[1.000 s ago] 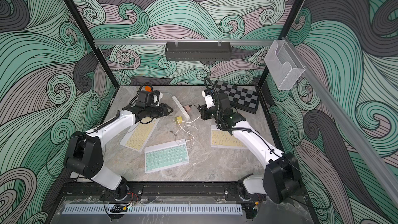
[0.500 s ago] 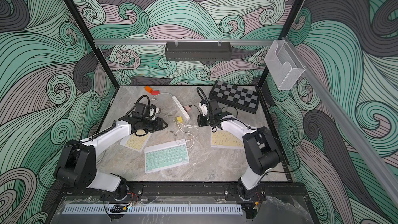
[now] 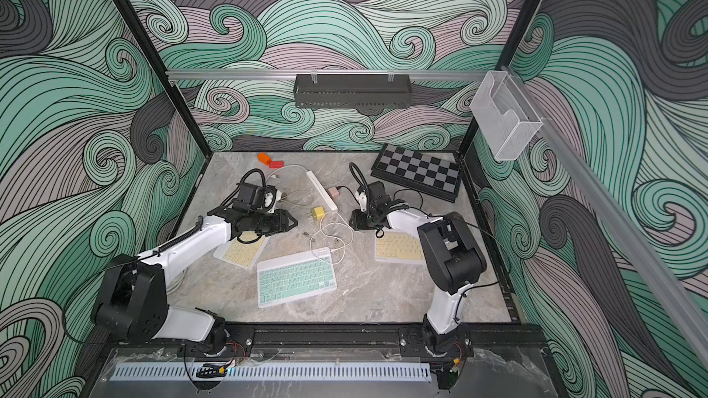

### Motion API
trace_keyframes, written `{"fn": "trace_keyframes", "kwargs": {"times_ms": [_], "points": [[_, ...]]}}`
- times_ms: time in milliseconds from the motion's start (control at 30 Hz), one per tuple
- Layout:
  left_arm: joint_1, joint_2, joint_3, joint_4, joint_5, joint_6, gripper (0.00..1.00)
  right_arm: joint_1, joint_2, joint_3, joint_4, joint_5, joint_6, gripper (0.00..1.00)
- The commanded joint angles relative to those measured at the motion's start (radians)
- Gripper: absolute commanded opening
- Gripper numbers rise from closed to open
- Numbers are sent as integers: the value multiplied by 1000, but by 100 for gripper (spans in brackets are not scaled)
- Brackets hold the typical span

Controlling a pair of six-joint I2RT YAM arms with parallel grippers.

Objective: Unplug the wireless keyboard
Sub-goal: Place the power cord at the center of the board.

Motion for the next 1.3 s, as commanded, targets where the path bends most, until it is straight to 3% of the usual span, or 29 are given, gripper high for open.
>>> {"fn": "trace_keyframes", "kwargs": {"times_ms": [0, 367, 667, 800, 967, 1267], "points": [[4, -23, -2, -29, 0, 26, 52, -8, -6, 29, 1, 0, 10, 48], [5, -62, -18, -76, -15, 35, 52, -14, -196, -16, -32, -3, 0, 56], [5, -107, -63, -74, -6, 10, 52, 75, -333, -194, -26, -169, 90, 53], [2, -104, -67, -78, 12, 6, 52, 99, -324, -299, 93, -242, 221, 54], [1, -110, -73, -79, 14, 6, 52, 103, -315, -352, 180, -191, 326, 50], [1, -106, -86, -58, 26, -9, 52, 105, -205, -310, 212, -189, 321, 46]]}}
